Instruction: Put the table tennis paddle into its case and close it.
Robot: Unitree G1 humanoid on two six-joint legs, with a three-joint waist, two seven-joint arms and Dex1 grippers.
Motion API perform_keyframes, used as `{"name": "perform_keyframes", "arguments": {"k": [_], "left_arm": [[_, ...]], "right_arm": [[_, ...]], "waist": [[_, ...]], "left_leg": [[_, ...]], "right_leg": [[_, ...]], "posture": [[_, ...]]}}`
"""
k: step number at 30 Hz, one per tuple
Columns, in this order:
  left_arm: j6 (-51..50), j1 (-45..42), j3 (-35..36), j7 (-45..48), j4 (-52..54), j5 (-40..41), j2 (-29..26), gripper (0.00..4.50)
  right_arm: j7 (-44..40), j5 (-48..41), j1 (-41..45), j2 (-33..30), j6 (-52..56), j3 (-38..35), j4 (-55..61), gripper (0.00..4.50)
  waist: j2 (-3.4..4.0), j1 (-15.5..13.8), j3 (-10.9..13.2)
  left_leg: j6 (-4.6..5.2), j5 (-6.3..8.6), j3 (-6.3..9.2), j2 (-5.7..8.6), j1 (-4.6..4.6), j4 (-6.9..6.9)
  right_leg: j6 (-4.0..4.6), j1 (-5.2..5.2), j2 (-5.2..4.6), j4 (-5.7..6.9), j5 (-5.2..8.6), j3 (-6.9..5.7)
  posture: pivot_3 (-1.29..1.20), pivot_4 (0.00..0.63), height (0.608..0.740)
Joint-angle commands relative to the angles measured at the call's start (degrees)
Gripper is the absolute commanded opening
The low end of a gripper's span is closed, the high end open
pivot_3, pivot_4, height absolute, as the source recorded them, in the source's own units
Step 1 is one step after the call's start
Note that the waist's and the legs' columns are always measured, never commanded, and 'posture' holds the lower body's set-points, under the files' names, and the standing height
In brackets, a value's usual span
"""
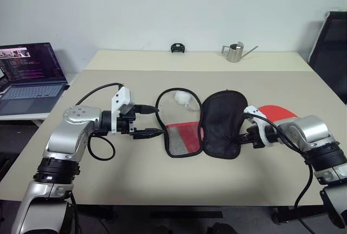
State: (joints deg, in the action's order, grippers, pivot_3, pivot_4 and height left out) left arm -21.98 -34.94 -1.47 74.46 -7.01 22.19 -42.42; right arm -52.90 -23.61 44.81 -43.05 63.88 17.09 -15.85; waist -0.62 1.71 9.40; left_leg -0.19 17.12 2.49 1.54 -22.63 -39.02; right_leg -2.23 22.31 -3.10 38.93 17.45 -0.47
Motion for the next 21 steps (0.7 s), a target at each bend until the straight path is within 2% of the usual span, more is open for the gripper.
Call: {"name": "perform_keyframes", "arguments": {"k": [1,14,21], "left_arm": [[0.4,-1.9,-0.3,0.3,2.1,0.6,0.7,4.50],[-0.2,-4.3,-3.7,2.6,2.9,1.3,4.3,4.50],[0.0,-4.8,-4.5,2.6,2.7,1.0,5.2,4.50]], "right_arm": [[-4.1,3.1,3.0,-1.8,-3.1,1.9,-2.5,0.01],[-18.6,17.3,11.1,-4.0,-17.8,11.3,-15.4,0.01],[-20.8,23.8,15.8,-0.2,-25.9,12.2,-24.0,0.01]], "waist": [[0.00,0.0,0.0],[0.00,0.0,0.0],[0.00,0.2,0.0]], "left_leg": [[0.00,0.00,0.00,0.00,0.00,0.00],[-0.20,-0.11,-0.01,0.01,-0.02,-0.02],[-0.24,-0.14,-0.01,0.00,-0.01,-0.03]], "right_leg": [[0.00,0.00,0.00,0.00,0.00,-0.01],[0.00,0.02,0.00,0.00,0.00,-0.02],[0.00,0.03,0.01,0.02,0.00,-0.02]], "posture": [[0.00,0.150,0.740],[0.00,0.150,0.740],[0.00,0.150,0.740]]}}
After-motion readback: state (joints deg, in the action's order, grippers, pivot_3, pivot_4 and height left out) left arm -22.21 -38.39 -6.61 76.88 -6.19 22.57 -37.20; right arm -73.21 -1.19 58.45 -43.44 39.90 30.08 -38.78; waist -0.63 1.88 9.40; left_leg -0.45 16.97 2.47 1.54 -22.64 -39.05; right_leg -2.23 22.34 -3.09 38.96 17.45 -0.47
